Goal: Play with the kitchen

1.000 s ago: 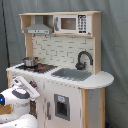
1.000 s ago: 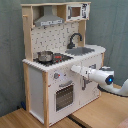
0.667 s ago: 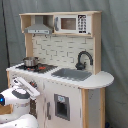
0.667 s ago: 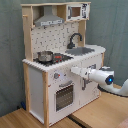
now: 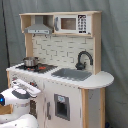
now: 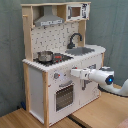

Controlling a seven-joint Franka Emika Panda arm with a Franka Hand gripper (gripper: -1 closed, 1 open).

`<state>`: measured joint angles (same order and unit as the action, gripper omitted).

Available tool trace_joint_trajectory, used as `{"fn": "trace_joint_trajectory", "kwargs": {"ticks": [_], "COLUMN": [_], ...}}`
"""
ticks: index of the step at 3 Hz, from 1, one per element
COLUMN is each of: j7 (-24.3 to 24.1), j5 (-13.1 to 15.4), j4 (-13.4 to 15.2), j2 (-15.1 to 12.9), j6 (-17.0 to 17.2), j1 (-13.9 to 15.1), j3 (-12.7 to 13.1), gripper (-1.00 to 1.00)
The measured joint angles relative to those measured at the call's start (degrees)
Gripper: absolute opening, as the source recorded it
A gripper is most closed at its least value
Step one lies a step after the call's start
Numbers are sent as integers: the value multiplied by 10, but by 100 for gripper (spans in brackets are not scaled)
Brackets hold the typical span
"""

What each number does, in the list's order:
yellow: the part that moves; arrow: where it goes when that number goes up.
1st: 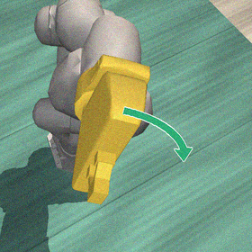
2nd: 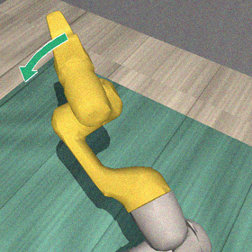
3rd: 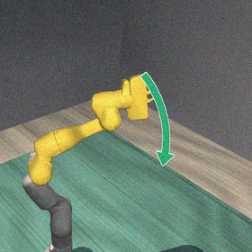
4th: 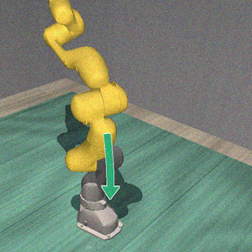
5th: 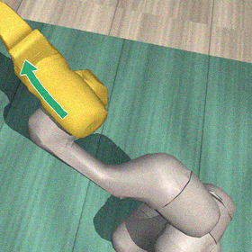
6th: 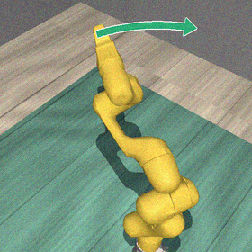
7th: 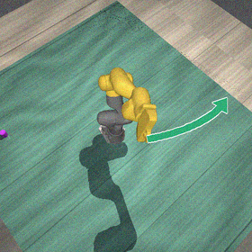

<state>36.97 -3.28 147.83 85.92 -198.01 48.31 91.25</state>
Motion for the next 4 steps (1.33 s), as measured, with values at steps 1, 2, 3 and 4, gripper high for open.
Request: {"fn": "trace_joint_trajectory", "kwargs": {"ticks": [1, 2, 3, 4], "j7": [71, 130, 192, 252], "j5": [0, 0, 0, 0], "j4": [1, 1, 2, 3], "j2": [0, 0, 0, 0], "j6": [2, 3, 3, 3], "j1": [-1, -2, -2, -2], "j3": [0, 0, 0, 0], "gripper": [-100, -100, -100, -100]}}
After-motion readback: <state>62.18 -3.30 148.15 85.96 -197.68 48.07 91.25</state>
